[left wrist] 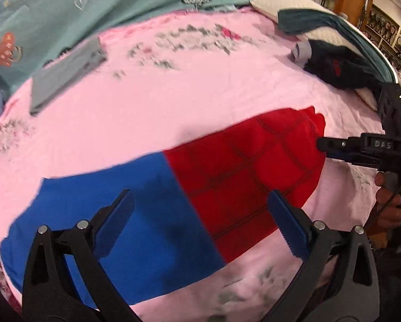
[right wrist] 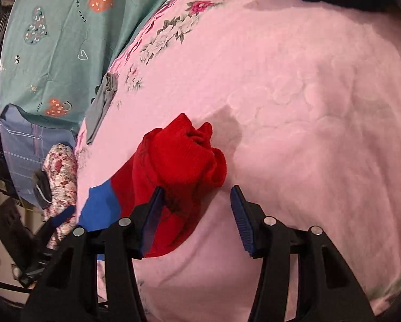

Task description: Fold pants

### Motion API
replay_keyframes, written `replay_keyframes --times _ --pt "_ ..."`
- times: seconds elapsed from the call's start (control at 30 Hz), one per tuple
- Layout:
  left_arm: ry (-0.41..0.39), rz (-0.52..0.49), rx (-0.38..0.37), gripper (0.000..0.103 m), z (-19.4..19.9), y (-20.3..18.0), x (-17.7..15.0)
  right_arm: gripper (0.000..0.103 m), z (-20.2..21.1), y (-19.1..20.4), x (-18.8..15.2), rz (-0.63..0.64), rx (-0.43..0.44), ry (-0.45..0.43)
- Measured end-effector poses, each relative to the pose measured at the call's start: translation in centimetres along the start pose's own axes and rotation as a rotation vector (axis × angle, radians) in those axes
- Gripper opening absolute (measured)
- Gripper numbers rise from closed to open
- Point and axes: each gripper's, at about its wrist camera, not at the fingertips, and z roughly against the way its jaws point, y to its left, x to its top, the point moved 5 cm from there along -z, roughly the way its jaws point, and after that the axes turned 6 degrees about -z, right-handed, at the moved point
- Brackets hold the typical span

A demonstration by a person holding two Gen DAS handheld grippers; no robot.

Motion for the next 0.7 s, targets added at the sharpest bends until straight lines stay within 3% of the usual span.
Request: replay_keyframes --times 0.13,0.2,0.3,0.4,0.47,0.6,0.7 --pt "0.113 0.035 -0.001 0.101 -3.1 -1.3 -1.3 0.053 0.1 -0.1 0.1 -0.024 0.051 0.038" --pt "0.139 0.037 0.005 0.101 -3.7 -1.5 -2.1 0.053 -0.3 -0.2 0.0 -0.086 0.127 0.081" --pt "0.188 0.057 0.020 0.101 -5.0 -1.8 -3.9 0.052 -0.7 0.0 0.1 -0.096 0.159 0.092" --pt "0.167 0.104 0.021 0.101 -4.9 -1.7 -4.5 0.051 -1.2 0.3 0.4 -0.111 0.151 0.088" --pt "0.175 0.126 0.034 0.101 -4.4 -1.6 -4.4 0.036 -1.9 0.4 0.4 -0.125 0.136 0.106" --pt "0.060 0.082 0.048 0.101 -1.4 -2.6 -3.2 0.027 -1.9 0.5 0.4 -0.129 0.126 0.092" --pt "0.066 -0.017 -0.064 0.101 -1.8 -5.1 -3.8 0.027 -1.6 1.2 0.3 -0.084 0.078 0.068"
